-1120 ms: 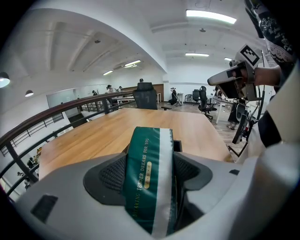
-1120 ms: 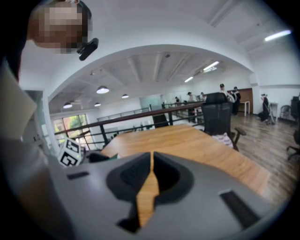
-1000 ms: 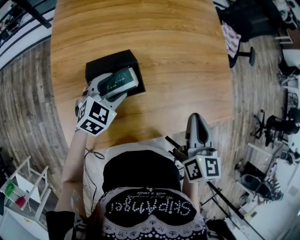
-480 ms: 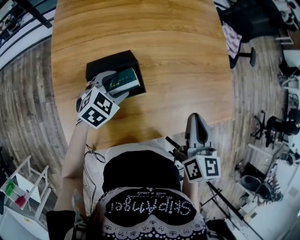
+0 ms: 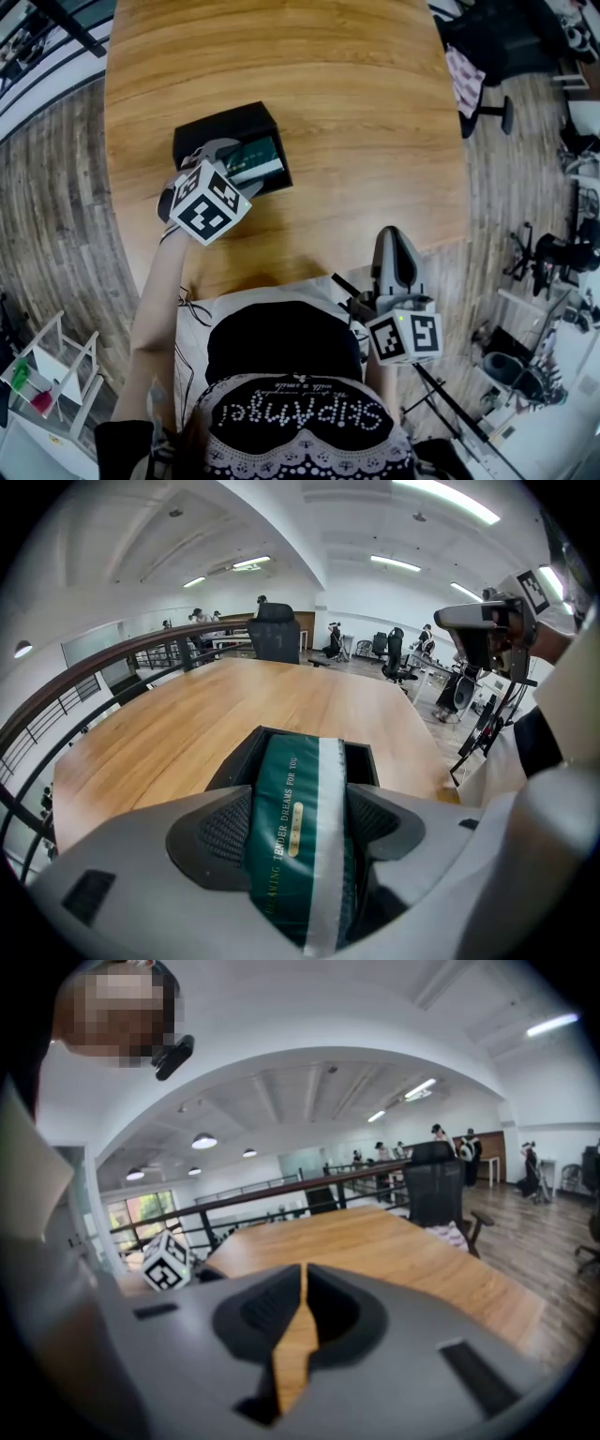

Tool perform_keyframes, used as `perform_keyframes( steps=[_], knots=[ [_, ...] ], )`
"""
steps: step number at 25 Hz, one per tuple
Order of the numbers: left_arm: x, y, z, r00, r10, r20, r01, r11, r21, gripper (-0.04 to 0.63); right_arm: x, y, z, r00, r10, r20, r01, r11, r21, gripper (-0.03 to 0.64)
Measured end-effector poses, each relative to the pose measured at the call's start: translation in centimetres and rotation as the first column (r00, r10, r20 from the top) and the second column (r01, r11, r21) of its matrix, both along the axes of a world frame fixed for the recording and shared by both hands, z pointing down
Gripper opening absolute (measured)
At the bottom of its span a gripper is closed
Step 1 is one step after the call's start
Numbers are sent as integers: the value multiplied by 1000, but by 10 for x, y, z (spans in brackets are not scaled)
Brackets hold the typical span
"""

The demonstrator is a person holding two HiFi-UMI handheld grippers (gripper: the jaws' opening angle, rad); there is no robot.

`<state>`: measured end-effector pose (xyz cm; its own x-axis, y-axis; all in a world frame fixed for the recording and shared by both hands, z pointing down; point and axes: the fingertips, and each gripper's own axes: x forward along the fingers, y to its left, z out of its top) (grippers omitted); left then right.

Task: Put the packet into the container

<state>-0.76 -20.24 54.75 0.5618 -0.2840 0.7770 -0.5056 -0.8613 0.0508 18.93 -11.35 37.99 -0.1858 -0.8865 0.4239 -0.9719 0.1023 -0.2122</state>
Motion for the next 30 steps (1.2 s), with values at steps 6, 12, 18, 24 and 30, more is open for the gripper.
perform_keyframes(
  steps=[6,12,18,24,30],
  knots=[
    [5,1,8,999,5,47,-5,1000,-12,341,1,3,3,1000,-1,16,1,1000,1,41],
    [8,4,11,999,3,54,-3,1000,-1,342,-7,3,7,999,-28,44,28,1000,2,41],
    [5,5,13,998,-1,59,0,1000,16,342,-18,3,2,997,-60,55,59,998,31,40],
    [4,3,7,998,-21,67,19,1000,23,344,-11,6,-1,997,-60,52,58,998,37,41],
    [2,2,-16,998,-62,24,61,996,64,344,-11,12,-3,996,-69,58,67,997,44,40]
  ],
)
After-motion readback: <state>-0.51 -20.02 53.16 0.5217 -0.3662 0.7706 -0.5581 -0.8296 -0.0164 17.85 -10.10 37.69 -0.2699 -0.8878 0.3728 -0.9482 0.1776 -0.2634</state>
